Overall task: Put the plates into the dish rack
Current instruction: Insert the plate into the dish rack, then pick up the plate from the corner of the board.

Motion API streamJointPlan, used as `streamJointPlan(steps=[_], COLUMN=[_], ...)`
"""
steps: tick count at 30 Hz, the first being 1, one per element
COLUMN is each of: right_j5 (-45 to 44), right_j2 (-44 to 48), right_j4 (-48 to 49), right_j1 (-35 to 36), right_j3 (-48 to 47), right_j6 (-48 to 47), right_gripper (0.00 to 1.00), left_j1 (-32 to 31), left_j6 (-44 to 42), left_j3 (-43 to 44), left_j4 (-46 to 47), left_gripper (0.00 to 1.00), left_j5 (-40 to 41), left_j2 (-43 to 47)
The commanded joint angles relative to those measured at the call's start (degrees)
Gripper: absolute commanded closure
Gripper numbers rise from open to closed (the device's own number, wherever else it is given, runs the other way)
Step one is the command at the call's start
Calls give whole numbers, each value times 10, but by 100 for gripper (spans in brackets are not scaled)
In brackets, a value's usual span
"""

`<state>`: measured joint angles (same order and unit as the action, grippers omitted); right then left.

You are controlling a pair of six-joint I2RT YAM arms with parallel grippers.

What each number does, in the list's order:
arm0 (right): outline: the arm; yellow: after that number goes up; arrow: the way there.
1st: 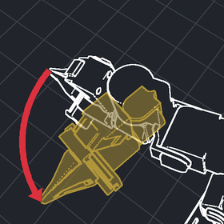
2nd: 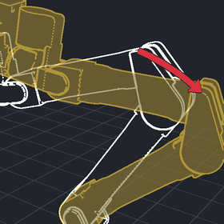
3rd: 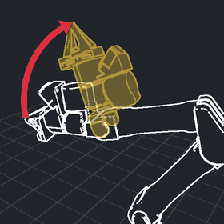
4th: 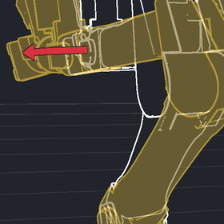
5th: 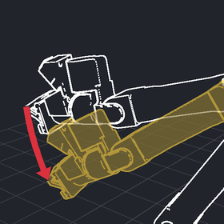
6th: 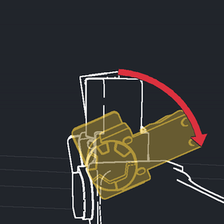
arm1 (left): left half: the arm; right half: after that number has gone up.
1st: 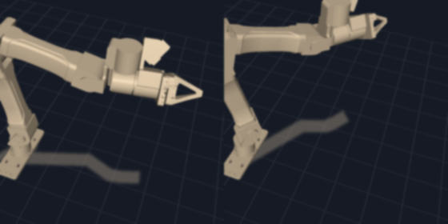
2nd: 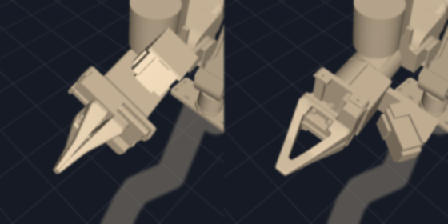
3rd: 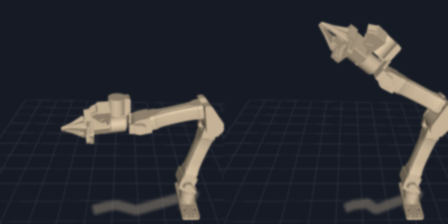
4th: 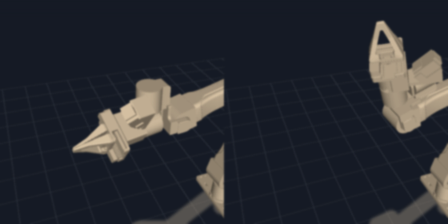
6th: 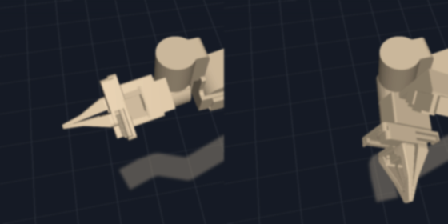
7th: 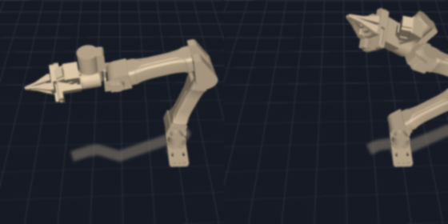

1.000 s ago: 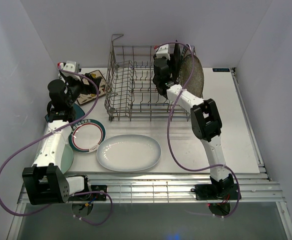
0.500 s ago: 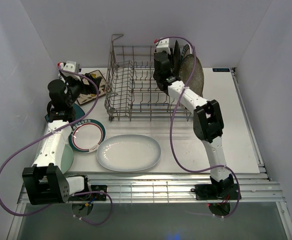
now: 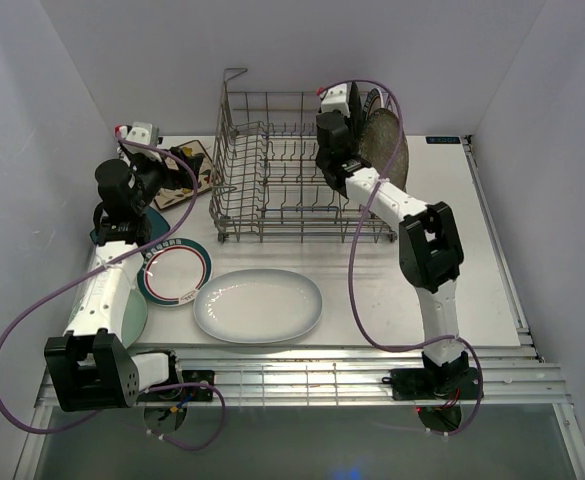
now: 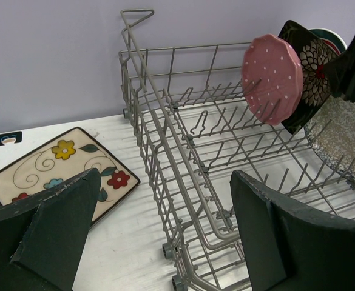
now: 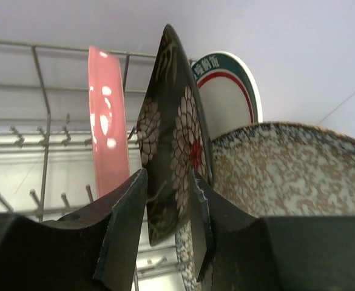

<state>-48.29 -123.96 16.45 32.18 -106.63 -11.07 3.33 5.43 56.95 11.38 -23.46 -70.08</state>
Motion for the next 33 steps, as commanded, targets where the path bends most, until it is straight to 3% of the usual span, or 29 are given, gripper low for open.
streamJointPlan(steps=[1, 9, 13, 19, 22, 23, 25, 26, 33], right_j5=[39, 119, 151, 235, 253, 254, 261, 279, 313], right_j2=[101, 222, 283, 369, 418, 430, 469, 482, 591], right_j4=[38, -28, -77, -108, -100, -100, -97, -91, -85], right_j1=[-2, -2, -1, -2, -2, -2, -1, -2, -1], right_j3=[44, 170, 216, 314, 358, 385, 411, 438, 526], right_j6=[38, 105, 150, 195, 212, 220, 237, 242, 281], right_gripper=[60, 58, 52, 30, 13, 2, 4, 10, 10], left_j1=[4, 4, 4, 4, 4, 4, 4, 4, 4], left_j6=[2, 4, 16, 5, -11, -15, -21, -22, -17], left_j3=[0, -10, -17, -42, -62, -68, -82, -85, -97], left_j4=[-1, -1, -4, -15, -17, -17, -17, -17, -29], left_gripper=[2, 2, 2, 2, 2, 2, 2, 2, 2], left_j5=[-18, -40, -83, -103, -125, -129, -142, -142, -122], left_j2=[29, 64, 71, 93, 111, 115, 121, 125, 141])
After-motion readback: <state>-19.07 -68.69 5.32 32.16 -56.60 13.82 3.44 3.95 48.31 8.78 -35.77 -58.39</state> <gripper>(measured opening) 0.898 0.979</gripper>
